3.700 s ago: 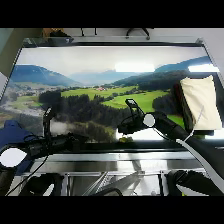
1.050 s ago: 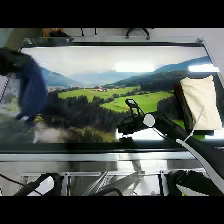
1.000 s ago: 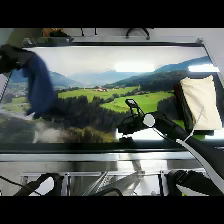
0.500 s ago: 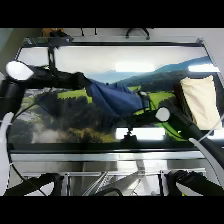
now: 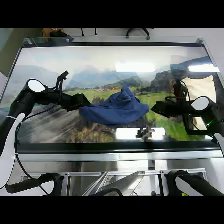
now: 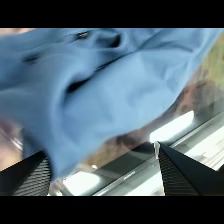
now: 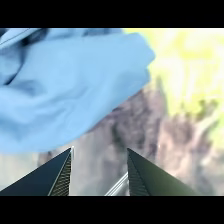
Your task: Fold the shirts.
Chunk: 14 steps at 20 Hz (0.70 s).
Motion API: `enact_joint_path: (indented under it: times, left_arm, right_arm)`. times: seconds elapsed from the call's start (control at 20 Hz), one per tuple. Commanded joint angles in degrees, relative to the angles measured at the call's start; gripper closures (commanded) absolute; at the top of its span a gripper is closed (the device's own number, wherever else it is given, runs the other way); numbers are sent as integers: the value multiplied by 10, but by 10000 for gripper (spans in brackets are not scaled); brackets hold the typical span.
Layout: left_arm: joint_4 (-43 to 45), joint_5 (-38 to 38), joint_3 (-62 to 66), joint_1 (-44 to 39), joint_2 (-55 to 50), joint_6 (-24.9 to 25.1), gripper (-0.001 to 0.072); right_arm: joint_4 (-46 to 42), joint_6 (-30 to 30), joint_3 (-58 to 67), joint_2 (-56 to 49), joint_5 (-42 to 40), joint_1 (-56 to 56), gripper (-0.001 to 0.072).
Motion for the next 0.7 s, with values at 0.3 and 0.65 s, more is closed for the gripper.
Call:
enact_joint_path:
  times: [0.3,0.65]
  left_arm:
    - [3,35,-88,96,0,10,16]
    - [-75,143,-133,38,-1,45,18]
  right_arm:
    - [129,-167,125,-267,43,-53,335]
    - [293,-290,128,-334,75,-43,367]
